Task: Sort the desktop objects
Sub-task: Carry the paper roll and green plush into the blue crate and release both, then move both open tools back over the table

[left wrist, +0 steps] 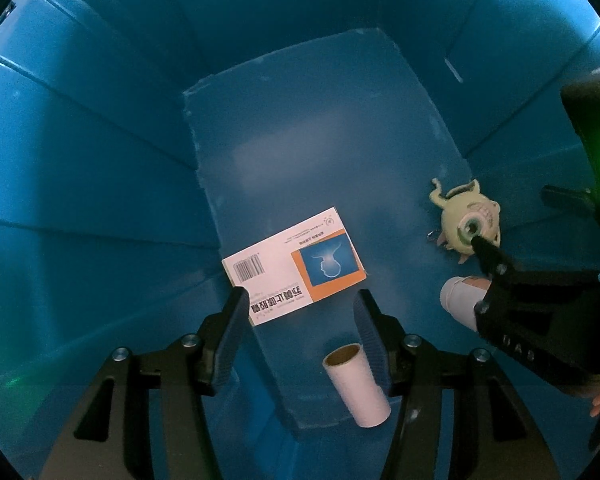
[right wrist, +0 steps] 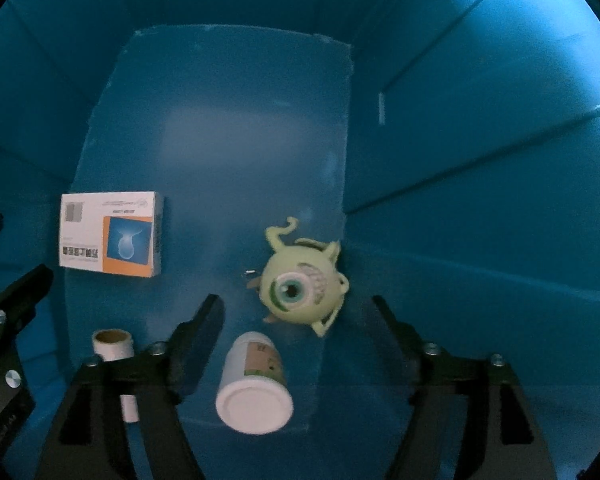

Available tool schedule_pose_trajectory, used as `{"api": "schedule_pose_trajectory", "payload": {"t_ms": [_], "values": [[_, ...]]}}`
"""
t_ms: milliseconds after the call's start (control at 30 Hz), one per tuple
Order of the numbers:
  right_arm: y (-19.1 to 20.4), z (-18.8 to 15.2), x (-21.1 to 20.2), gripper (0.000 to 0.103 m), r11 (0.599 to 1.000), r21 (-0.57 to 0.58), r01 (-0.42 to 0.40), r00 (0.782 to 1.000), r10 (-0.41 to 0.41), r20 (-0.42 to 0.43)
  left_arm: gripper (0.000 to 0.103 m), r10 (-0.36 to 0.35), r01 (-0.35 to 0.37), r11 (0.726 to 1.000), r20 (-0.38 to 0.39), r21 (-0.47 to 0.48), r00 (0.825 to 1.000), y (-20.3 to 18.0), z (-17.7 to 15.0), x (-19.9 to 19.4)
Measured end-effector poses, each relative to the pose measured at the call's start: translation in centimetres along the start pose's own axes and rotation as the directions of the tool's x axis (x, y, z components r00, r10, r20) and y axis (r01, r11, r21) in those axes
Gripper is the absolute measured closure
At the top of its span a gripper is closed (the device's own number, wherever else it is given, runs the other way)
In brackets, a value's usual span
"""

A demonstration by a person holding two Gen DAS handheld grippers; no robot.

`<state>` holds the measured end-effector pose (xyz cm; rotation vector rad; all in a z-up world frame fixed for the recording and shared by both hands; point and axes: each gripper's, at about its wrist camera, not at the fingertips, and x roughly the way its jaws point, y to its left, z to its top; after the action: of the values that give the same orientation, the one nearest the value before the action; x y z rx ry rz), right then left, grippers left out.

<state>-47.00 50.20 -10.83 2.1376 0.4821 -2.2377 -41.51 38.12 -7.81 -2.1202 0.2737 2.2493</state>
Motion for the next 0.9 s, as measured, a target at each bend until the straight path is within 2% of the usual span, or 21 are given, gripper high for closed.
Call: {"api": "schedule_pose_trajectory", "payload": {"t_ms": [133, 333, 433, 567, 633, 667, 733, 767, 867, 900], "values": [[0.3, -0.1, -0.5, 0.02, 1.0, -0.017, 0.004, 1.0, -0.004, 0.001, 0.05, -0.005, 0.005, 1.0, 0.005, 0.002, 1.0, 0.2, -0.2, -0.3], [0.7, -1.1, -2.6, 0.007, 0.999, -0.035, -0.029, 0.999, 0.029, 0.015, 0.05, -0.042, 0.045, 0.999, 0.088, -0.025, 0.995, 1.1, -1.1, -3.9], [0.6, -1.8, -5.0, 0.004, 0.998, -0.036, -0.06, 0.997, 0.062, 0.053, 0.05, -0.074, 0.075, 0.997, 0.151, 0.0, 0.986, 1.3, -2.3, -7.0], [1.0, -3.1, -9.4, 0.0, 0.993, -0.055, -0.103, 0.984, 0.11, 0.137, 0.049, -0.1, 0.091, 0.995, 0.261, 0.048, 0.96, 1.7, -4.8, -12.0], [1.6, -4.2, -12.1, 0.0, 0.989, -0.073, -0.13, 0.971, 0.142, 0.194, 0.047, -0.106, 0.086, 0.994, 0.331, 0.073, 0.938, 2.3, -6.4, -14.7], [2.0, -4.6, -13.2, 0.0, 0.988, -0.079, -0.136, 0.964, 0.15, 0.218, 0.044, -0.108, 0.082, 0.993, 0.38, 0.085, 0.919, 2.8, -7.6, -16.4], [2.8, -5.9, -15.7, 0.0, 0.983, -0.102, -0.15, 0.945, 0.173, 0.279, 0.027, -0.101, 0.065, 0.993, 0.455, 0.095, 0.885, 3.6, -9.4, -18.6], [3.4, -6.6, -17.0, 0.0, 0.981, -0.115, -0.158, 0.932, 0.187, 0.312, 0.027, -0.083, 0.044, 0.995, 0.516, 0.089, 0.853, 4.5, -11.0, -20.1], [5.2, -9.0, -20.1, 0.0, 0.974, -0.141, -0.18, 0.888, 0.223, 0.402, 0.027, -0.06, 0.027, 0.998, 0.611, 0.063, 0.79, 7.3, -14.3, -22.5], [5.9, -9.7, -20.9, 0.0, 0.972, -0.147, -0.185, 0.874, 0.231, 0.428, 0.027, -0.053, 0.031, 0.998, 0.628, 0.047, 0.776, 8.4, -15.3, -22.9]]}}
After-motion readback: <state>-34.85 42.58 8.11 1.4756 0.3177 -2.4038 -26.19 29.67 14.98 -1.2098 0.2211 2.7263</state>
